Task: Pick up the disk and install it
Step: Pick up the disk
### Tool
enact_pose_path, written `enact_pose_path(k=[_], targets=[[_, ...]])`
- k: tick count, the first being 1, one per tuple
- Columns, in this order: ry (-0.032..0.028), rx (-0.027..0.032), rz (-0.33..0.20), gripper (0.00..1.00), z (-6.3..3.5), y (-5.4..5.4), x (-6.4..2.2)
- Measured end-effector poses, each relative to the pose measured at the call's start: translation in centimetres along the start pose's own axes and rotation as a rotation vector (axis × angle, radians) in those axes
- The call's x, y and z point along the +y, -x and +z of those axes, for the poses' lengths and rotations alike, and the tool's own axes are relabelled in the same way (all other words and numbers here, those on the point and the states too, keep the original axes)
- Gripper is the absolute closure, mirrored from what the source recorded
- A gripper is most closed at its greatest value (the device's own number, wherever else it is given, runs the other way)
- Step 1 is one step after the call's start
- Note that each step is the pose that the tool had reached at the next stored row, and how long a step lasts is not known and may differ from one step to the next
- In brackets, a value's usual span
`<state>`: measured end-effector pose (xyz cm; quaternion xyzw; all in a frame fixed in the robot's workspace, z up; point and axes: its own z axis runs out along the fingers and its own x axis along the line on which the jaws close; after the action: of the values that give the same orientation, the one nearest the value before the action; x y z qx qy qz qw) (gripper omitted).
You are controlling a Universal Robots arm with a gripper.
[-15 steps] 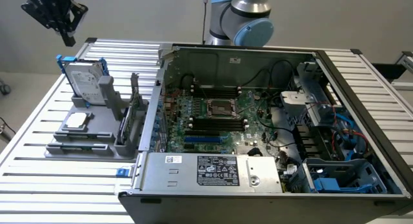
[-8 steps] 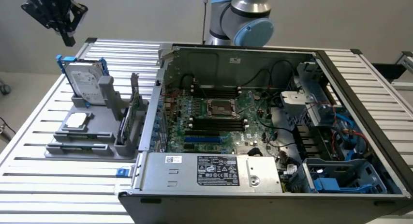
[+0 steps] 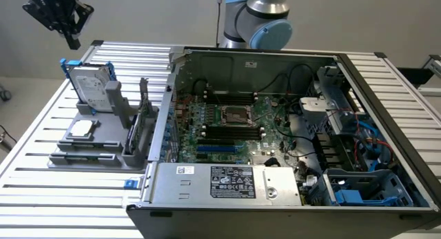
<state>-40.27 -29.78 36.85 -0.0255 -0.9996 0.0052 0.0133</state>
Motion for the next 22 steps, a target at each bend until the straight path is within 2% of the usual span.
enact_pose_path(k=[2, 22], targets=[[-0.0006, -0.0002, -0.021, 0.89, 0.01, -0.01, 0.00], [-0.0102, -0.0015, -0.384, 0.89, 0.29, -0.01, 0.00]])
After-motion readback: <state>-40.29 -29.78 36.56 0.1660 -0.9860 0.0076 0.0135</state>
